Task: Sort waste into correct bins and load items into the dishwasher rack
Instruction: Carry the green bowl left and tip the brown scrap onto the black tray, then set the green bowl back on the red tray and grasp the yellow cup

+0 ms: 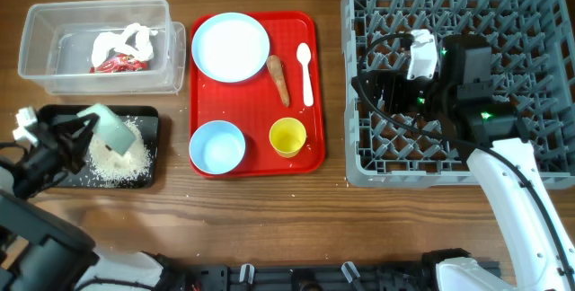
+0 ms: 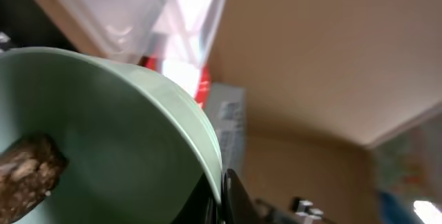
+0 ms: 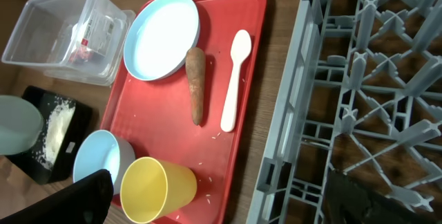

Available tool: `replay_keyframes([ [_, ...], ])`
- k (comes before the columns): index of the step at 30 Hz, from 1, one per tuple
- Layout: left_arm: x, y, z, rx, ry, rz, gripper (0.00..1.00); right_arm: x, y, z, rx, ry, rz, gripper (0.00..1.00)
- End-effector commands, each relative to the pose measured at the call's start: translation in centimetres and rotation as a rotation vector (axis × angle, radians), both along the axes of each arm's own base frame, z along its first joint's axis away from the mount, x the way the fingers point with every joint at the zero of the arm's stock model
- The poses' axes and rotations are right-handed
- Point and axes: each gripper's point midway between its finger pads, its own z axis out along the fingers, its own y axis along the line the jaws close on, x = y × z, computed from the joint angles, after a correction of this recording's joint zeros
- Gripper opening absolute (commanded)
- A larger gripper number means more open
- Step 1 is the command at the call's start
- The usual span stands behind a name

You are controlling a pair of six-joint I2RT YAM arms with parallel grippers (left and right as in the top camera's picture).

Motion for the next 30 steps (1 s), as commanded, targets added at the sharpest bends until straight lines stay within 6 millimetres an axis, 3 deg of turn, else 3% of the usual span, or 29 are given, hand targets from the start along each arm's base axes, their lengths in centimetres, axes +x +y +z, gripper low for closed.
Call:
replay_keyframes([
  [1, 0.4, 0.6, 1.8, -0.193, -0.091, 0.048, 0.04, 0.3, 0.0, 0.1, 0.008, 0.007, -0.016, 1.00],
  [12, 0.5, 0.7, 2.5, -0.413, 0.000, 0.081, 0.04, 0.3, 0.0, 0.1, 0.008, 0.007, -0.016, 1.00],
  [17, 0.9, 0.3, 2.8, -0.352, -0.040, 0.054, 0.04, 0.3, 0.0, 0.1, 0.008, 0.007, -0.016, 1.00],
  [20, 2.0, -2.6, 4.8, -0.213, -0.082, -0.054, 0.04, 0.3, 0.0, 0.1, 0.007, 0.007, -0.017, 1.00],
  [24, 4.1, -9.3, 6.3, 0.083, -0.048, -0.277, 0.04, 0.3, 0.0, 0.1, 0.007, 0.005, -0.017, 1.00],
  [27, 6.1, -14.2, 4.0, 0.380, 0.069, -0.385, 0.04, 0.3, 0.0, 0.1, 0.008, 0.007, -0.017, 1.00],
  [30, 7.5, -18.6, 0.0, 0.737, 0.149, -0.474, 0.04, 0.3, 0.0, 0.1, 0.007, 0.008, -0.017, 1.00],
])
